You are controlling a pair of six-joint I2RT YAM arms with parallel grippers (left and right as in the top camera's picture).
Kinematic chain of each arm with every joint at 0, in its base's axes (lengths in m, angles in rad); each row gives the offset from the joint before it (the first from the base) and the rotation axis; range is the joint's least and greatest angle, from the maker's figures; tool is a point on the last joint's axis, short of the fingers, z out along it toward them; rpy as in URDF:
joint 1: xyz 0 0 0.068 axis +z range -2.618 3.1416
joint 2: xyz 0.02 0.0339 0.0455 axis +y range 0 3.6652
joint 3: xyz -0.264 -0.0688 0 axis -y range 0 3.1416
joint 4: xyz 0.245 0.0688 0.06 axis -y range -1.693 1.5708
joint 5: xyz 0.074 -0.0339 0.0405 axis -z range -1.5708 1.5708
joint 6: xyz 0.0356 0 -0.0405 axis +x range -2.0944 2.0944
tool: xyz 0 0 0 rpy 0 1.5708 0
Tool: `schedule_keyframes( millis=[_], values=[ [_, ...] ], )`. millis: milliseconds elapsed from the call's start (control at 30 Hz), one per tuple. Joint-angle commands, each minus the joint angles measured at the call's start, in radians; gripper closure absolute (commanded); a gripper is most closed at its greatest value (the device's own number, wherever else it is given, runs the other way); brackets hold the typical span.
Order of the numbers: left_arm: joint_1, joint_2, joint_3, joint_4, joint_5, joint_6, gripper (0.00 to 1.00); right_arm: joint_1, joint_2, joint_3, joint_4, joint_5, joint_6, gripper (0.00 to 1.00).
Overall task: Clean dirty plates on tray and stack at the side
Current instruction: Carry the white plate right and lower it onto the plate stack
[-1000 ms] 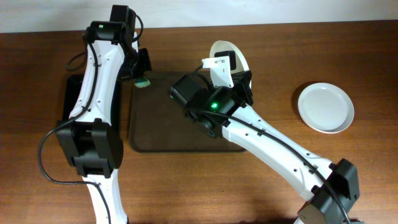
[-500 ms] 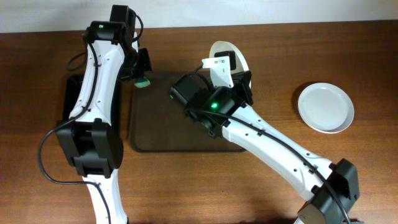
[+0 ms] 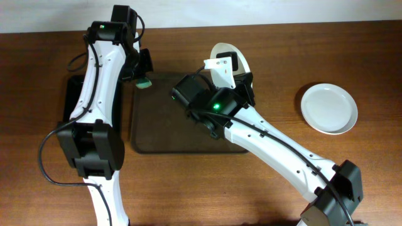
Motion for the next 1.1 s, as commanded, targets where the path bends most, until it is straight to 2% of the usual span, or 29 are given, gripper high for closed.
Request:
schedule_keyframes(
  millis=[0,133,267,400,533,667,800,900,967,1067],
  values=[
    [0.002,-0.011,0.004,-0.001,-0.011,0.017,0.99,0.003,0.0,-0.003,-0.003,-0.053,0.009,0.96],
    [0.002,-0.011,0.004,-0.002,-0.018,0.017,0.99,-0.074,0.0,-0.005,-0.025,-0.399,0.009,0.96],
    [0.002,-0.011,0.004,-0.002,-0.018,0.017,0.99,-0.219,0.0,-0.005,-0.048,-0.684,0.007,0.96],
    [0.002,-0.011,0.004,-0.002,-0.018,0.017,0.99,-0.401,-0.008,-0.005,-0.006,-1.105,-0.155,0.96],
    [0.002,-0.011,0.004,-0.002,-0.018,0.017,0.99,-0.578,-0.011,-0.005,-0.006,-1.399,-0.263,0.96],
    [0.002,-0.011,0.004,-0.002,-0.018,0.017,0.99,-0.772,-0.024,-0.005,-0.016,-1.508,-0.263,0.96],
    [0.002,-0.011,0.004,-0.001,-0.018,0.017,0.99,-1.001,-0.031,-0.005,-0.023,-1.513,-0.262,0.96],
    [0.002,-0.011,0.004,-0.001,-0.018,0.017,0.99,-1.136,-0.031,-0.005,-0.023,-1.492,-0.26,0.96],
    [0.002,-0.011,0.004,-0.001,-0.018,0.017,0.99,-1.233,-0.03,-0.026,-0.02,-1.382,-0.19,0.96],
    [0.002,-0.011,0.004,-0.001,-0.018,0.017,0.99,-1.354,-0.029,-0.087,-0.005,-1.355,-0.171,0.96]
  ],
)
